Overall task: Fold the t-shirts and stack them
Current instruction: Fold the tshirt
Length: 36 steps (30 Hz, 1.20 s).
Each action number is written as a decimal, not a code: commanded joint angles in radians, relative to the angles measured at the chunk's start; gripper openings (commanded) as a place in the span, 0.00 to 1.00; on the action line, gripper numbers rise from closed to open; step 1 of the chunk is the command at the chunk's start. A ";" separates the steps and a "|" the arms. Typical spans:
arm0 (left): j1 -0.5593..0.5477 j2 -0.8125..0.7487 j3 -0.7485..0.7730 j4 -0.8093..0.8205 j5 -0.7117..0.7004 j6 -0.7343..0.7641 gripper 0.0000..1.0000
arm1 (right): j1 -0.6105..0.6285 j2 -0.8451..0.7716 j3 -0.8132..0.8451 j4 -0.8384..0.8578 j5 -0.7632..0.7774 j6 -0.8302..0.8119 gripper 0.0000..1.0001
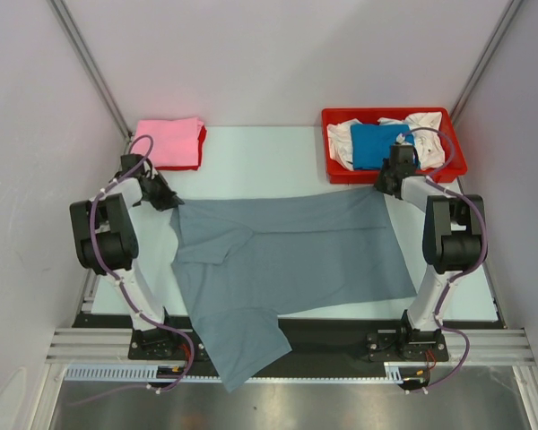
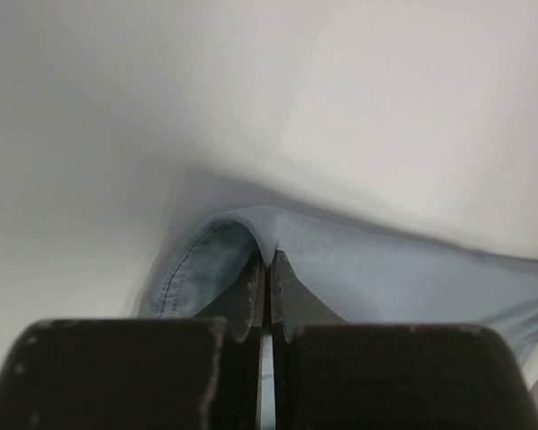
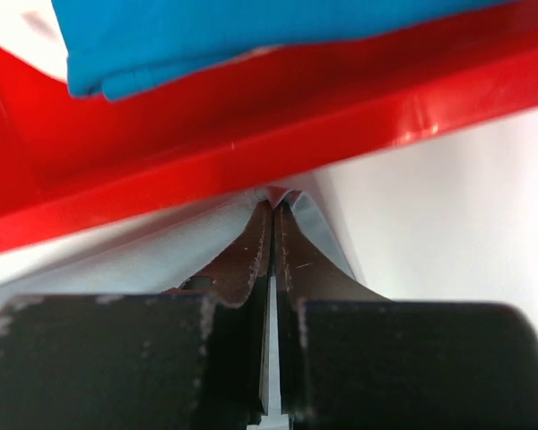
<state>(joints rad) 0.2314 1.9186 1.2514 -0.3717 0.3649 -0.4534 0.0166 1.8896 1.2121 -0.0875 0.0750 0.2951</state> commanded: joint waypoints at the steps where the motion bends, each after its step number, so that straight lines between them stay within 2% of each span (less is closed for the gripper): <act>1: 0.025 -0.046 -0.015 0.063 0.012 -0.028 0.00 | -0.009 0.017 0.056 0.071 0.069 0.002 0.00; 5: 0.028 -0.050 -0.043 0.077 0.003 -0.028 0.00 | -0.043 0.032 0.061 0.065 0.091 0.006 0.00; 13: 0.034 -0.044 -0.099 0.145 0.032 -0.067 0.00 | -0.072 0.091 0.110 0.078 0.016 0.053 0.02; 15: 0.034 -0.040 -0.109 0.160 0.042 -0.071 0.00 | -0.072 0.109 0.130 0.057 0.003 0.053 0.13; 16: 0.034 -0.033 -0.106 0.162 0.043 -0.073 0.04 | -0.072 0.115 0.145 0.043 -0.003 0.052 0.19; 17: 0.031 -0.033 -0.109 0.163 0.043 -0.074 0.13 | -0.072 0.114 0.147 0.016 -0.004 0.046 0.23; 18: 0.032 -0.038 -0.107 0.160 0.026 -0.073 0.36 | -0.072 0.105 0.150 -0.006 0.003 0.042 0.26; 19: 0.031 -0.046 -0.112 0.157 0.014 -0.070 0.44 | -0.072 0.095 0.152 -0.030 0.031 0.045 0.33; 20: 0.029 -0.070 -0.109 0.151 0.000 -0.055 0.50 | -0.073 0.086 0.152 -0.084 0.043 0.045 0.34; 21: 0.028 -0.087 -0.106 0.127 -0.042 -0.044 0.64 | -0.072 0.063 0.159 -0.121 0.055 0.049 0.36; 24: 0.017 -0.157 -0.083 0.059 -0.095 0.005 0.66 | -0.049 0.013 0.184 -0.274 0.130 0.024 0.40; 25: 0.008 -0.174 -0.067 0.038 -0.140 0.027 0.67 | -0.029 0.000 0.193 -0.320 0.202 0.019 0.48; 26: 0.002 -0.219 -0.066 0.001 -0.165 0.036 0.67 | -0.026 -0.007 0.214 -0.409 0.224 0.016 0.50; 29: -0.058 -0.274 -0.079 -0.048 -0.257 0.048 0.69 | -0.020 -0.041 0.222 -0.535 0.237 0.036 0.52; 33: -0.157 -0.305 -0.122 -0.122 -0.392 0.029 0.74 | 0.051 -0.115 0.176 -0.583 0.172 0.061 0.53; 36: -0.167 -0.305 -0.148 -0.107 -0.439 0.009 0.76 | 0.101 -0.191 0.141 -0.566 0.135 0.062 0.53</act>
<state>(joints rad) 0.0746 1.6314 1.1339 -0.4339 0.0425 -0.4438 0.0704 1.7916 1.3735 -0.6003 0.2375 0.3439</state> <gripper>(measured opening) 0.755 0.527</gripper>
